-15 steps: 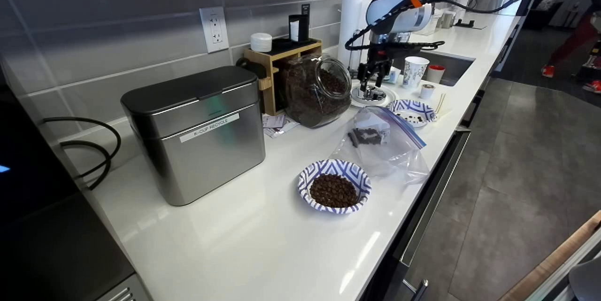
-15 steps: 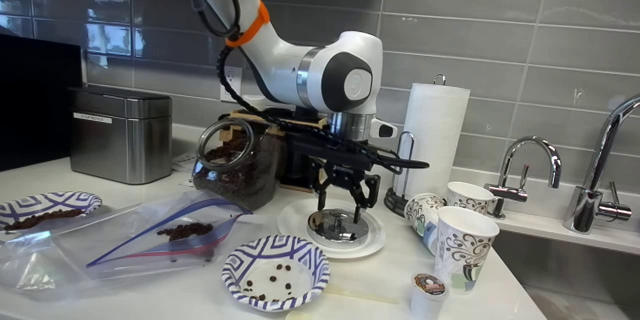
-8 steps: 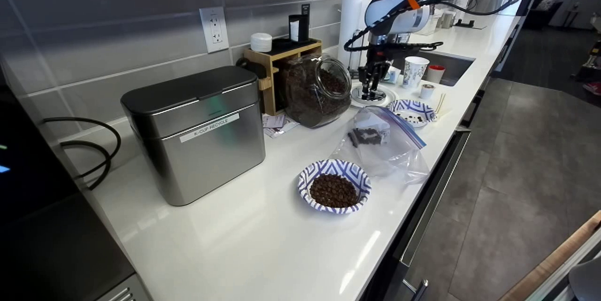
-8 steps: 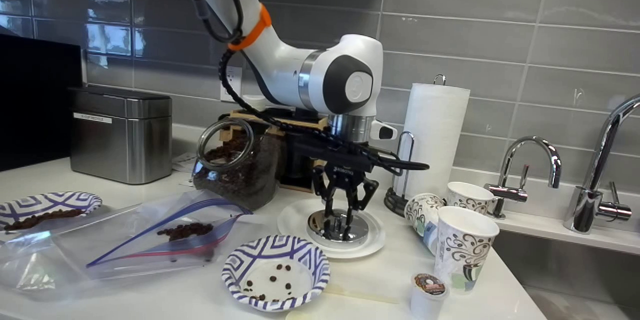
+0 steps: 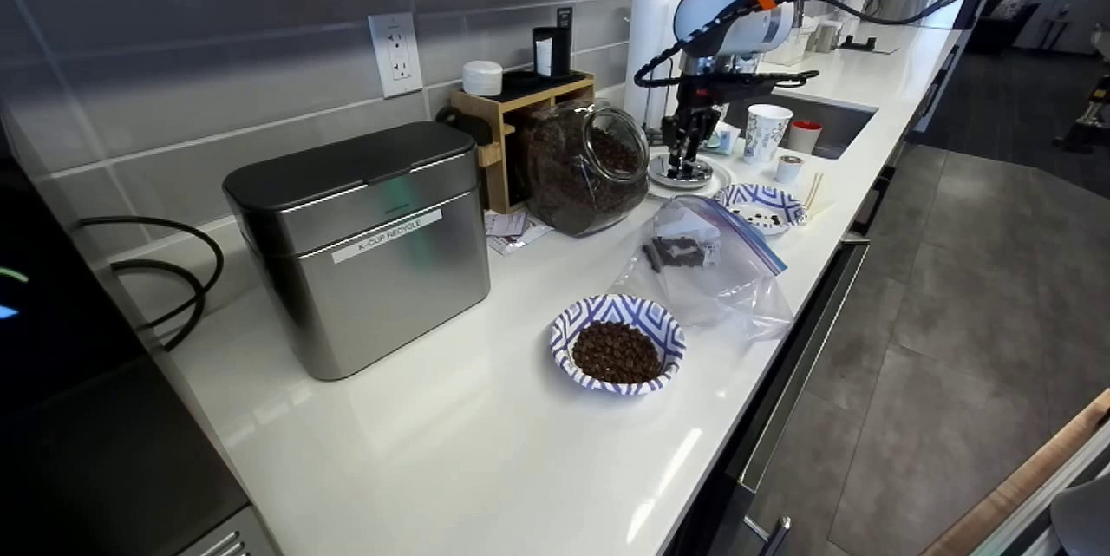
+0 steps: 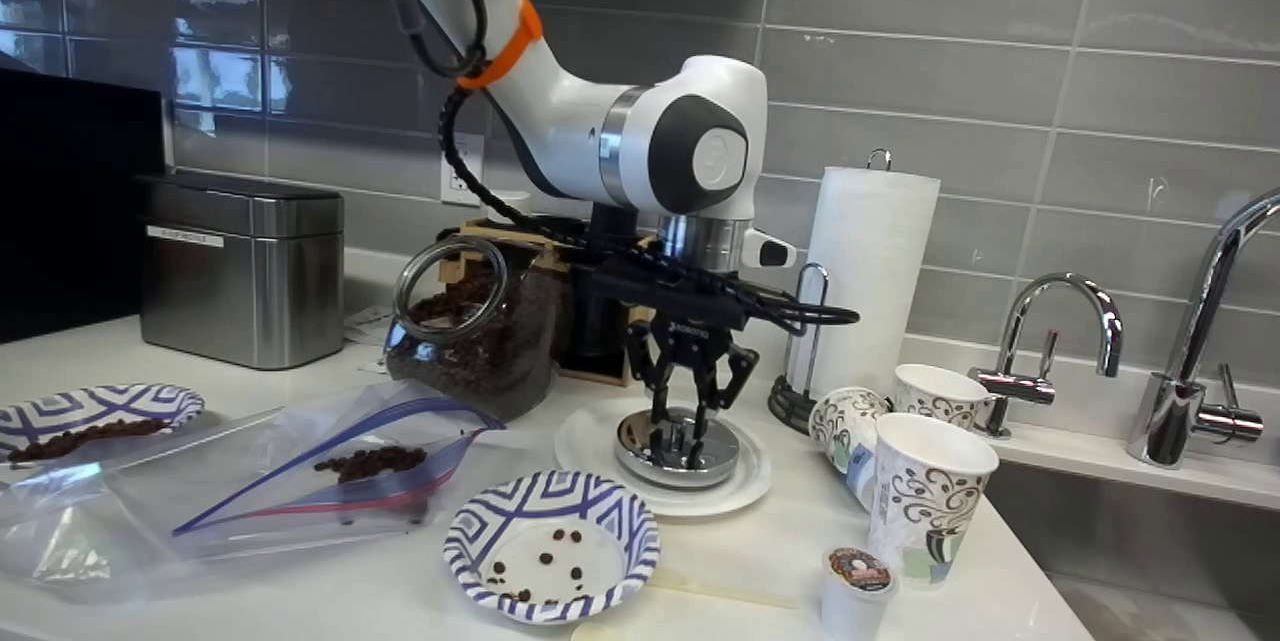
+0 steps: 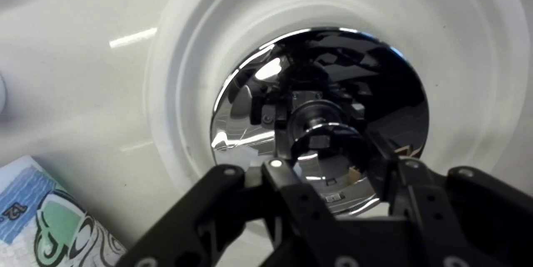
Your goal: Put the lid on the jar
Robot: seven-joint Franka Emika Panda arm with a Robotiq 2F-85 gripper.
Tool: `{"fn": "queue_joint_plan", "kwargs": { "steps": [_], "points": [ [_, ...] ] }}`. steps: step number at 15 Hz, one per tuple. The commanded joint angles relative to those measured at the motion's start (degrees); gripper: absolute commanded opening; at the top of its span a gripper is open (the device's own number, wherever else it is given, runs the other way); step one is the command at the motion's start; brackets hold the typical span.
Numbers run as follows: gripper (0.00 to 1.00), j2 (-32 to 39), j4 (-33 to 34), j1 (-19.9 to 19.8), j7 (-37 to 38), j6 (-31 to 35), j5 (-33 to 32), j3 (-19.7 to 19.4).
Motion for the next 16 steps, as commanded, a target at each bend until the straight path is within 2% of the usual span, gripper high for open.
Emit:
{"fn": "queue_joint_plan", "kwargs": {
  "steps": [1, 8, 13, 16],
  "points": [
    [0.21, -5.1, -4.2, 0.3, 2.4, 0.0, -0.1, 0.1],
    [0.21, -20.9, -19.4, 1.3, 6.2, 3.6, 0.5, 0.5],
    [0.21, -32.9, -31.1, 3.8, 13.4, 5.2, -0.5, 0.4],
    [0.21, -38.9, -37.4, 5.2, 19.2, 8.9, -1.7, 0.9]
  ]
}}
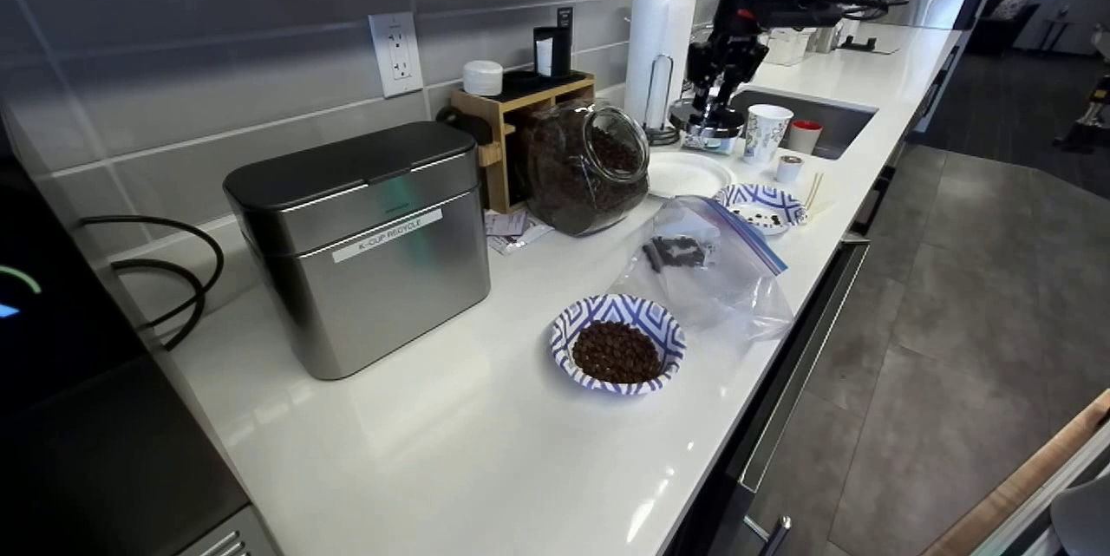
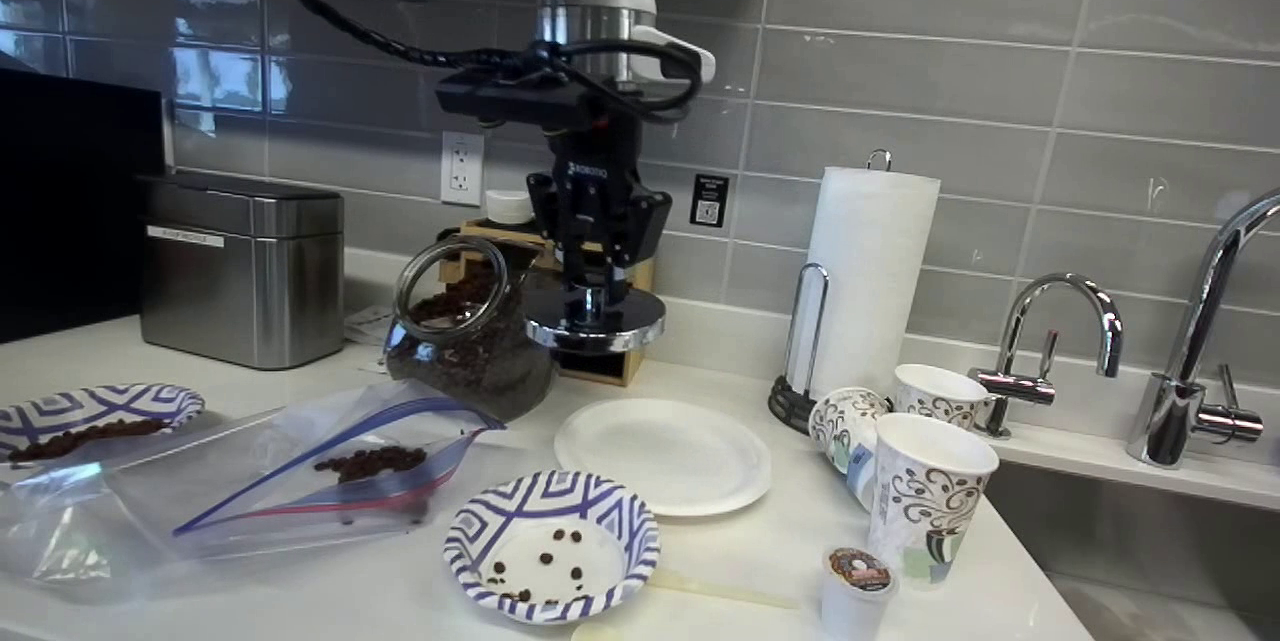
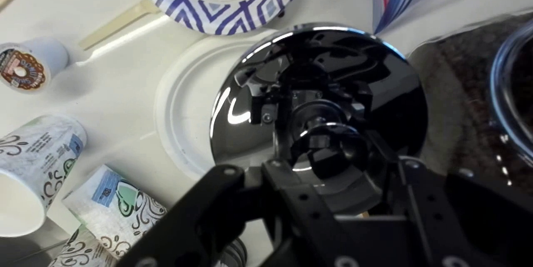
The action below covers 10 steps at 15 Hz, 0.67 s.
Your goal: Put the lid on the jar
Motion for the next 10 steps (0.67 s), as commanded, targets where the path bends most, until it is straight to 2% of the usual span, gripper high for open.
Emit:
{"fn": "queue_joint_plan", "kwargs": {
  "steps": [1, 5, 9, 10],
  "points": [
    [0.21, -9.4, -10.9, 1.7, 8.1, 5.9, -1.8, 0.6],
    [0.21, -16.0, -17.9, 2.2, 16.2, 11.2, -2.3, 2.5],
    [0.21, -19.8, -23.0, 1.0, 24.5, 17.8, -6.1, 5.6],
    [0.46, -16.7, -19.0, 1.4, 19.5, 14.8, -3.2, 4.5]
  ]
}}
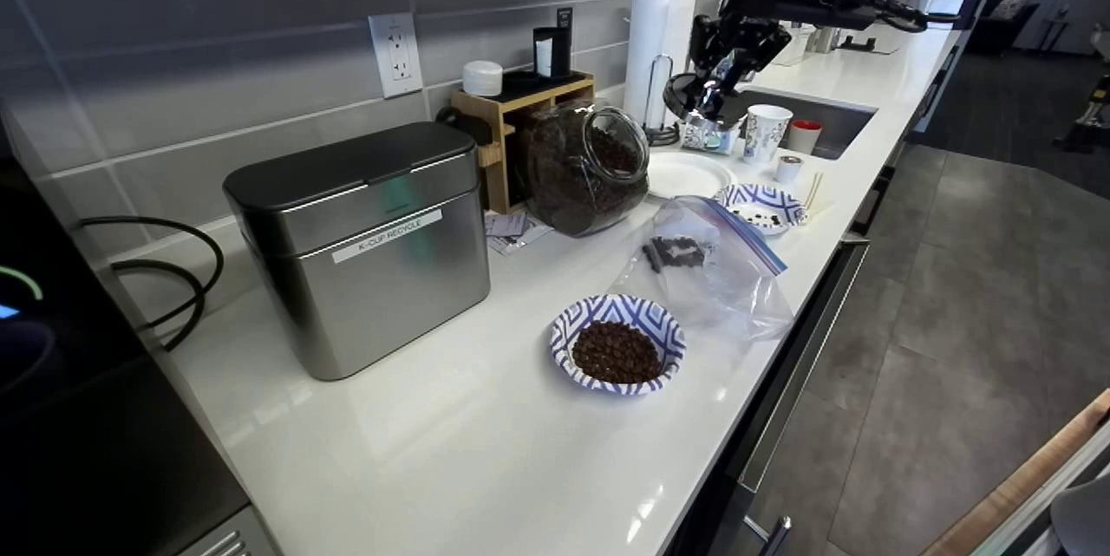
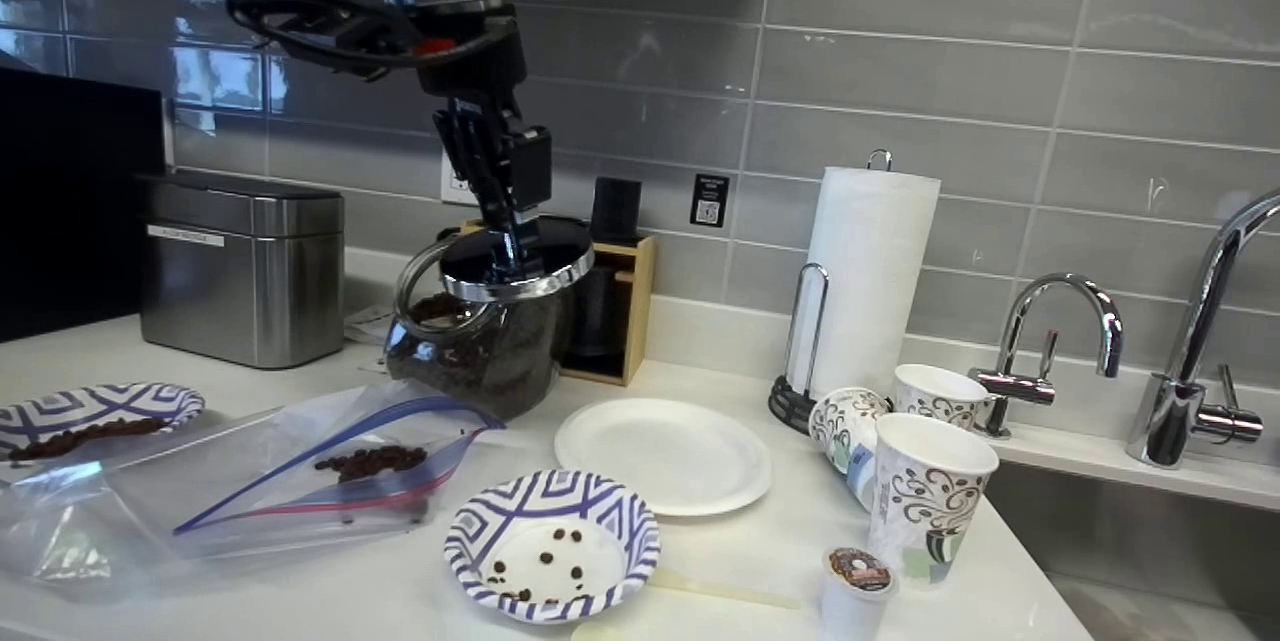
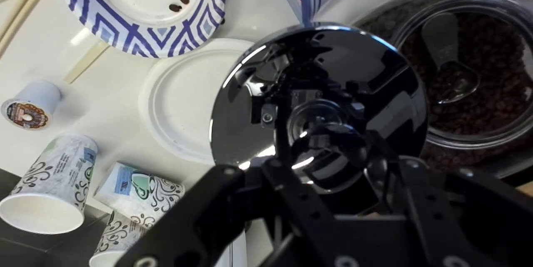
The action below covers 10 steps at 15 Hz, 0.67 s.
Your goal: Put the lid on the jar
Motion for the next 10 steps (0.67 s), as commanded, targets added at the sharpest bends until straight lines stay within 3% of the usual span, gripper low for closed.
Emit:
{"fn": "queue_joint_plan", "kwargs": {
  "steps": [1, 7, 8, 10],
  "points": [
    [0.46, -0.8, -1.0, -0.6, 1.2, 0.8, -0.3, 1.0],
    [0.46, -2.0, -2.3, -1.0, 2.3, 1.3, -0.7, 1.5],
    [0.21, -2.3, -2.8, -0.9, 0.3, 2.6, -0.3, 1.0],
    [0.21, -3.0, -3.6, -1.0, -2.4, 4.5, -0.9, 0.5]
  ]
}}
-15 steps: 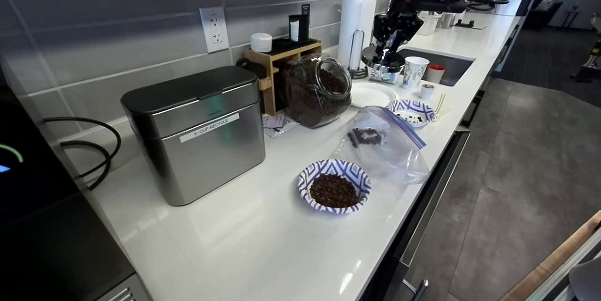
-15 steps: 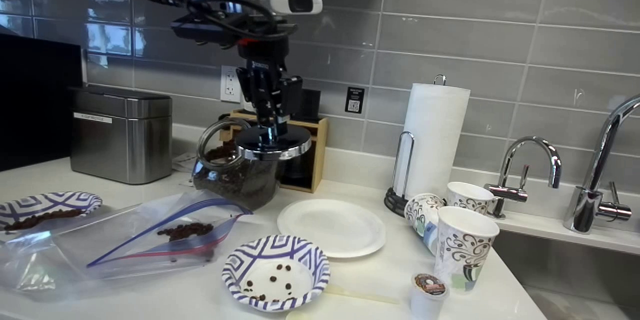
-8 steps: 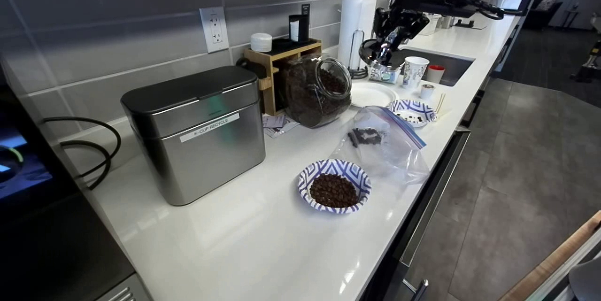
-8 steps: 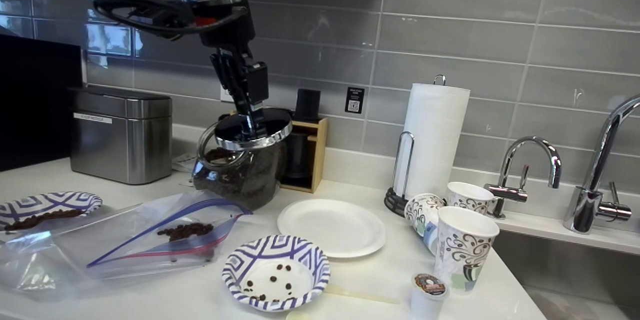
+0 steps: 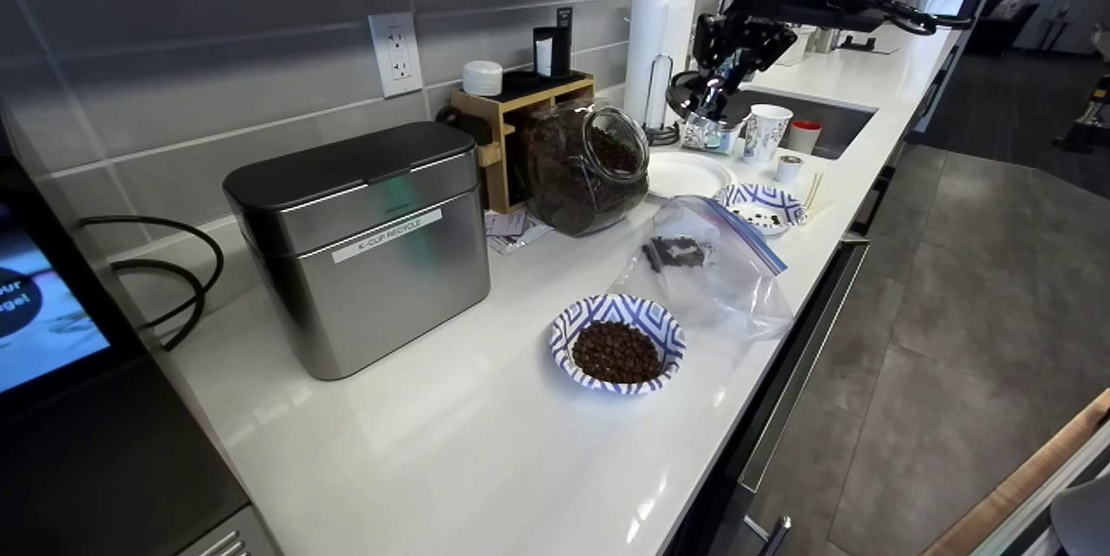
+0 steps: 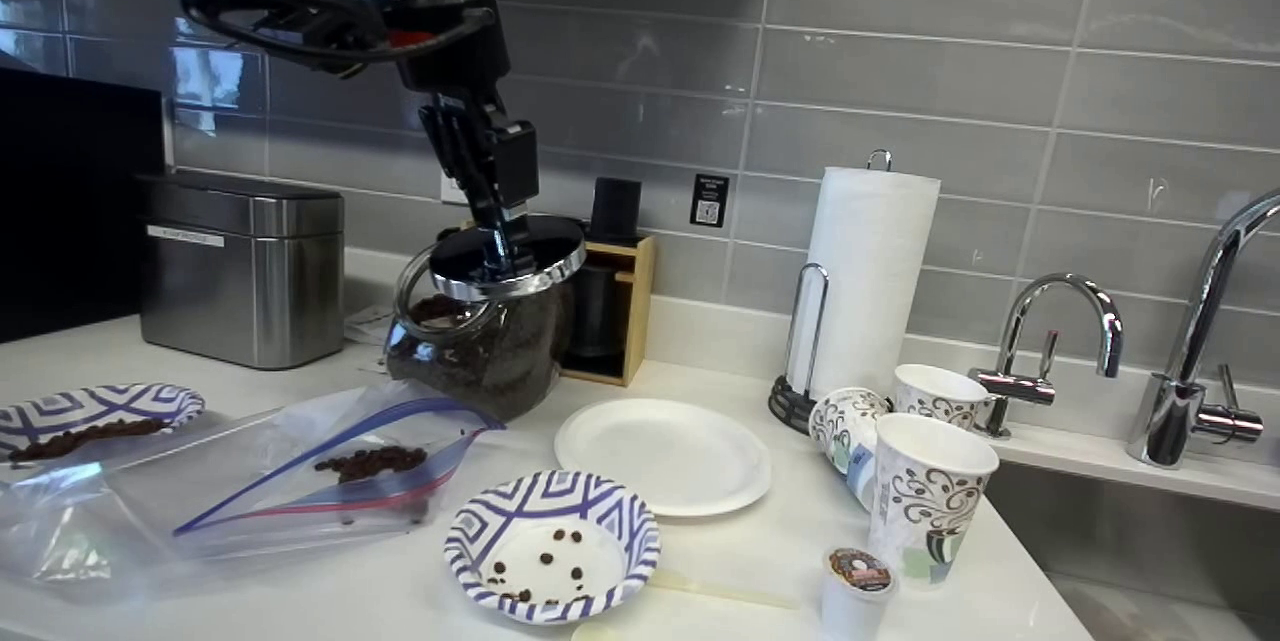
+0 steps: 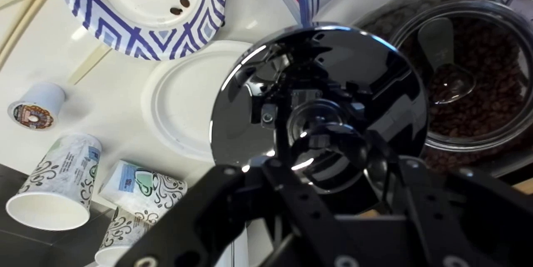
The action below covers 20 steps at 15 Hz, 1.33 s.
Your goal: Put the lid on the jar
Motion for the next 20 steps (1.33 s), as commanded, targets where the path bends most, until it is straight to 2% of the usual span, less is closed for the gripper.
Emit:
{"fn": "queue_joint_plan", "kwargs": {
  "steps": [1, 4, 8, 14, 20],
  "points": [
    [0.21, -1.5, -1.9, -0.2, -5.9, 4.2, 1.0, -1.0],
    [0.21, -2.7, -3.7, 0.5, -11.0, 7.5, 4.5, -2.8],
    [0.21, -4.0, -5.1, 1.8, -15.7, 6.8, 11.4, -4.4],
    [0.21, -5.2, -6.9, 2.2, -14.5, 7.2, 10.9, -1.9],
    [0.21, -5.1, -7.9, 3.4, -12.4, 8.6, 8.8, 2.8]
  ]
}}
